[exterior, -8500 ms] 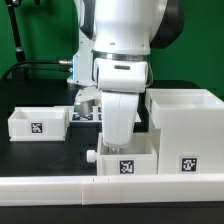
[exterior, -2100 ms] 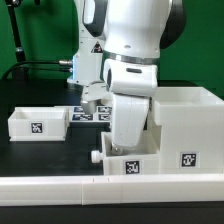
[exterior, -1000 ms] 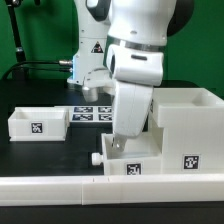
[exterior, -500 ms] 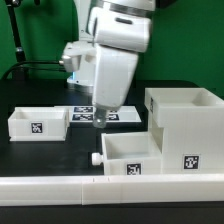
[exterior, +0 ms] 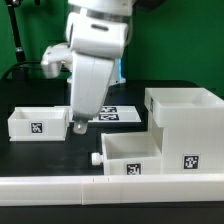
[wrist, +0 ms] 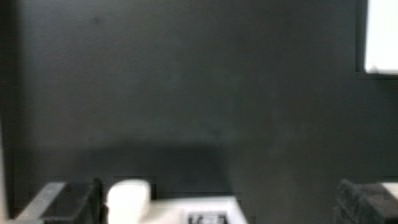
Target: Assemble drawer
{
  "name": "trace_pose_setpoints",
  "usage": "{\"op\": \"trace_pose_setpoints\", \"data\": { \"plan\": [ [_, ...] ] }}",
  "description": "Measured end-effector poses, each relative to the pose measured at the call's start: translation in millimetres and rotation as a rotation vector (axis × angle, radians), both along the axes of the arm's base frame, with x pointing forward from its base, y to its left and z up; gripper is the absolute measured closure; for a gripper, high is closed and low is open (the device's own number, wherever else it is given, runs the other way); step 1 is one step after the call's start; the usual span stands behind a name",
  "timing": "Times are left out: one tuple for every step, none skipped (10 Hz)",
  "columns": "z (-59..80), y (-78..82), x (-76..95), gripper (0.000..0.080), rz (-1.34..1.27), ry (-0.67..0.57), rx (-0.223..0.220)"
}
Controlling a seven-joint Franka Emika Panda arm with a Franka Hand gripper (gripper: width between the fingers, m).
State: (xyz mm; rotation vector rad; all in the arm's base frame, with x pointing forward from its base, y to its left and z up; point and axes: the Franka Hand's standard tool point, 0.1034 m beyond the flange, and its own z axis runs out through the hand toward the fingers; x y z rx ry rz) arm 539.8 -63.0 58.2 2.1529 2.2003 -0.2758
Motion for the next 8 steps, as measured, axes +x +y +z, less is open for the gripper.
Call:
{"op": "trace_pose_setpoints", "data": {
  "plan": [
    [-12.4,-4.5,-2.0,0.015,-0.009,0.016,-0.002],
    [-16.7,-3.2,-2.6,0.015,0.009,0.025,0.01],
    [-18.1,-9.8,-2.8,0.015,0.01,0.023,0.07],
    [-20.2,-16.8,-4.0,0.015,-0.008,0.023,0.105],
    [-22.7,-20.1,-5.9,0.015,-0.005,0.027,0.128],
    [-24.2,-24.4,-8.0,0.015,-0.012,0.029,0.166],
    [-26.2,-27.1,-10.4,0.015,-0.025,0.032,0.191],
    [-28.6,-29.1,-13.2,0.015,-0.047,0.038,0.224]
  ]
}}
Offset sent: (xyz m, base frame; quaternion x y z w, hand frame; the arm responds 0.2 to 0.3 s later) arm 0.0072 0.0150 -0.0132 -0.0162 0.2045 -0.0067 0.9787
